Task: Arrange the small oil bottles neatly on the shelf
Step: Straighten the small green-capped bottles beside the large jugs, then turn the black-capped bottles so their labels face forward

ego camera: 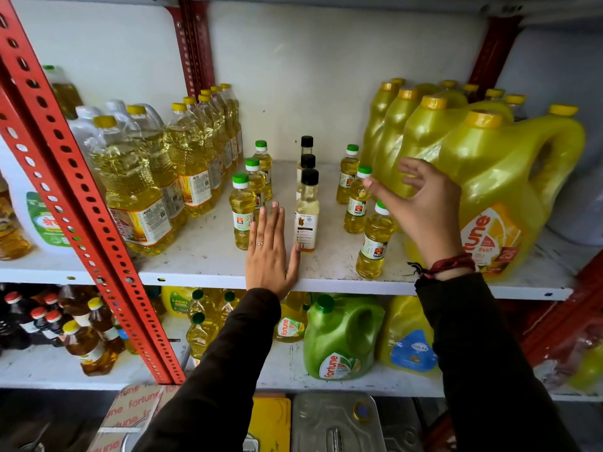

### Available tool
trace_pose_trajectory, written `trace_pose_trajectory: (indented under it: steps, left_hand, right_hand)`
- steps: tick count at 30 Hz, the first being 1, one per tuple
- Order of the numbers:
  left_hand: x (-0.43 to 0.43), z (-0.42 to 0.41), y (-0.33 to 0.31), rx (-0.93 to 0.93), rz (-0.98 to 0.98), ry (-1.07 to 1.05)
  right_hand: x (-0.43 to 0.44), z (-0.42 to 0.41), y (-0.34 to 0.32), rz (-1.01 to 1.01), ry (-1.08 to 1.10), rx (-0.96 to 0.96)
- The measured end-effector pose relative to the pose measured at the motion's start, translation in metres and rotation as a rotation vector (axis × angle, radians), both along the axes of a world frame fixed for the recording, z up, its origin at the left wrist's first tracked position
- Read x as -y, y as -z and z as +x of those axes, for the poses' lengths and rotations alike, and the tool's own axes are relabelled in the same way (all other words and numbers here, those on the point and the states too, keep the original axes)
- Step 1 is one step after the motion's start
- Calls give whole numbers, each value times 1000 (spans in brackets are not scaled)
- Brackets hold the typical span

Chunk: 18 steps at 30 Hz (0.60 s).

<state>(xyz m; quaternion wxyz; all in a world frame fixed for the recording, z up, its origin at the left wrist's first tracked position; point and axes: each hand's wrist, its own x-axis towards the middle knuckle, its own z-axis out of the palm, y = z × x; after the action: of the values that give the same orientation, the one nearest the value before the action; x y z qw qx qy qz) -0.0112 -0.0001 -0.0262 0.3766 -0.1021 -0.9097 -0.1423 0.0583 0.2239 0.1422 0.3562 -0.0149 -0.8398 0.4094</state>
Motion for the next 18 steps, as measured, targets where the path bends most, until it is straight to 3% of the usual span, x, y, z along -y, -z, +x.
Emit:
trace_pose_trajectory:
  steps: [4, 11, 18]
  left_hand:
    - [9, 1, 1, 0, -3, -23]
    - [14, 2, 2, 9, -60, -25]
    - [14, 0, 4, -4, -82, -38]
  right_hand:
    - [34, -18, -27, 71, -115, -31]
    - [86, -76, -12, 142, -332, 273]
    - [84, -90, 9, 161, -266, 160]
